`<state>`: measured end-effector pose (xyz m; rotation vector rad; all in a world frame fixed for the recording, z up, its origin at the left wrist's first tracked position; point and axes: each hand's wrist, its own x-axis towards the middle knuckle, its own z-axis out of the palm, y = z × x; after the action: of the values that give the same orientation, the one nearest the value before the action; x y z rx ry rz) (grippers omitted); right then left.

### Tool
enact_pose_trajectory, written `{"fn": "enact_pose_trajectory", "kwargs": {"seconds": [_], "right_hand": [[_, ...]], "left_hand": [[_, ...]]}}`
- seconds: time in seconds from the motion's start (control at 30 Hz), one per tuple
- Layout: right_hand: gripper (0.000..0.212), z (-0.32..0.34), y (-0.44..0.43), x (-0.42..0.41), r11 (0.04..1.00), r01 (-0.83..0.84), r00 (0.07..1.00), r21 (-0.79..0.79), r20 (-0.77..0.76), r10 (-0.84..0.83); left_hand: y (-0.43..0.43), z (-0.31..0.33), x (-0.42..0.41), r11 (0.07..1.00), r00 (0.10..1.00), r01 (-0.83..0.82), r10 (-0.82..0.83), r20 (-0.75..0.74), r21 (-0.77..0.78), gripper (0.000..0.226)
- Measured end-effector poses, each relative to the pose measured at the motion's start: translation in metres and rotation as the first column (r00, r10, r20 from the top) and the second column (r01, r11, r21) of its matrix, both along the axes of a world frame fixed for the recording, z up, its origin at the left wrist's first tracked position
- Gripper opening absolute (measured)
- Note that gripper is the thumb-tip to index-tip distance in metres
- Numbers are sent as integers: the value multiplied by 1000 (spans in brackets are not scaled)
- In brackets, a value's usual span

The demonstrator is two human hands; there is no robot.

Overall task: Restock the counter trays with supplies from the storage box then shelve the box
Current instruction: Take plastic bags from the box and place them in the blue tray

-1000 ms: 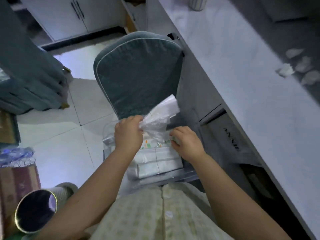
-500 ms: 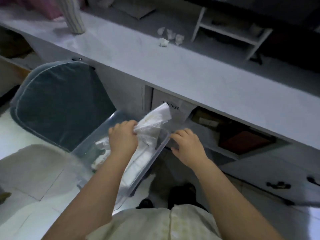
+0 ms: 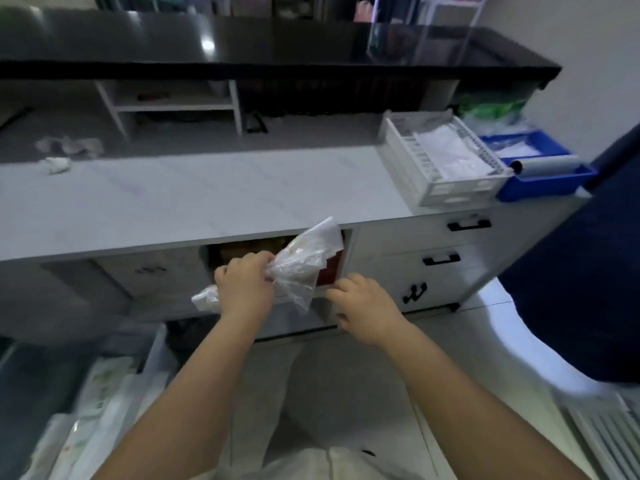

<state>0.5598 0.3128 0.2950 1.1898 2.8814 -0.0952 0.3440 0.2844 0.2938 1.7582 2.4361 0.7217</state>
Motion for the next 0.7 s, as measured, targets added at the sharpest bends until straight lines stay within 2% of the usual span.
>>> {"fn": "enact_pose_trajectory", "kwargs": {"seconds": [0.13, 0.27, 0.37, 0.53, 0.7], "right_hand": [[43, 19, 42, 104, 992, 120, 993, 32, 4, -120], [44, 26, 64, 195, 948, 311, 940, -70, -123, -317], [41, 24, 74, 254, 904, 405, 895, -138, -142, -423], [36, 21, 105, 326, 829, 522, 804, -200, -210, -557], [35, 18, 166, 366, 801, 567, 761, -190, -251, -598]], "left_hand": [[62, 19, 105, 994, 995, 102, -101, -20, 36, 38], [107, 25, 202, 978, 979, 202, -203, 22, 42, 35], [131, 23, 263, 957, 958, 286, -287, 21, 51, 33], [184, 23, 323, 928, 930, 368, -368, 3, 58, 38], [269, 36, 352, 898, 905, 425, -423, -42, 112, 35]]}}
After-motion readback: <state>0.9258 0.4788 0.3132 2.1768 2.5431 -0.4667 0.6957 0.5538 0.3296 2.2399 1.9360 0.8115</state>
